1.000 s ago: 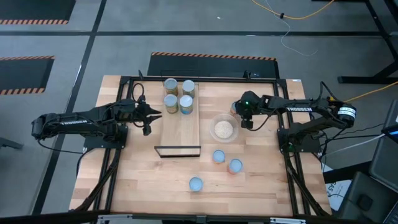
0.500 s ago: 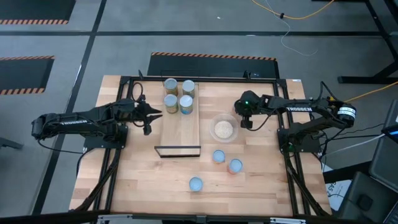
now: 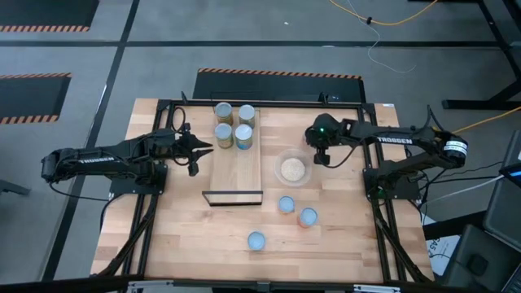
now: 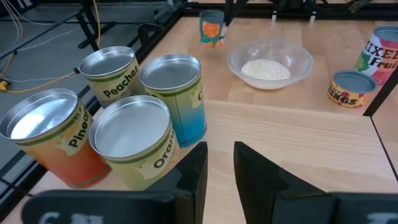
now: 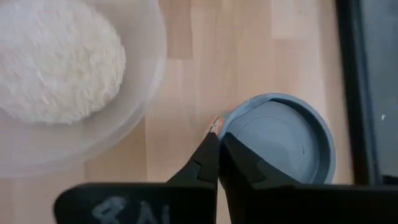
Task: Pick and place cans onto a shelf
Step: Put the small canned oranges on the shelf
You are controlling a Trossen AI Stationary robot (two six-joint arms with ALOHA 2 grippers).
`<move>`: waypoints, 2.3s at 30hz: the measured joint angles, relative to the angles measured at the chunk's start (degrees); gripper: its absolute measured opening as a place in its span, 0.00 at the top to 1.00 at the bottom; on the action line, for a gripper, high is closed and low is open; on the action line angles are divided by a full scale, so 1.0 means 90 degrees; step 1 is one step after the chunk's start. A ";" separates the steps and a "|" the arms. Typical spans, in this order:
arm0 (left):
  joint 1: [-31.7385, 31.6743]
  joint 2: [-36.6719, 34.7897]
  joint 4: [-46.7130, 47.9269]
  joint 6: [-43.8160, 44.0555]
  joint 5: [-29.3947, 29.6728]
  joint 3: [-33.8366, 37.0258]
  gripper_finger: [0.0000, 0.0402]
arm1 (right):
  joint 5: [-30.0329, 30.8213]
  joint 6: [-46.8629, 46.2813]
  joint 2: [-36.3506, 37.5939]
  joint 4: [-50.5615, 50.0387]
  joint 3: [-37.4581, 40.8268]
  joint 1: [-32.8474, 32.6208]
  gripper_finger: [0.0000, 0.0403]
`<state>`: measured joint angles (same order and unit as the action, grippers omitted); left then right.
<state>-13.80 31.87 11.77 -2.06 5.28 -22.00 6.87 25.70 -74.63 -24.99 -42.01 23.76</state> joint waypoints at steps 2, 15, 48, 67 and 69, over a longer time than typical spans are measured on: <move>0.0000 0.0001 0.0000 0.0002 0.0000 0.0000 0.82 | 0.0001 -0.0009 0.0000 -0.0310 -0.0346 -0.0046 0.98; 0.0000 0.0001 0.0001 0.0012 0.0000 0.0000 0.82 | -0.0778 -0.0682 0.0000 -0.0778 -0.2177 -0.1017 0.98; 0.0001 0.0000 0.0002 0.0022 -0.0002 0.0000 0.82 | -0.1110 -0.1140 -0.3458 0.1460 -0.3644 -0.2535 0.97; 0.0001 0.0001 0.0010 0.0019 -0.0002 0.0000 0.82 | -0.1039 -0.1135 -0.3854 0.1392 -0.3896 -0.2359 0.94; 0.0001 0.0001 0.0011 0.0019 -0.0002 0.0000 0.82 | -0.1042 -0.1135 -0.3854 0.1392 -0.3896 -0.2362 0.94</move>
<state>-13.79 31.87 11.87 -1.89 5.26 -22.00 -2.50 15.49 -109.32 -12.47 -77.08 2.50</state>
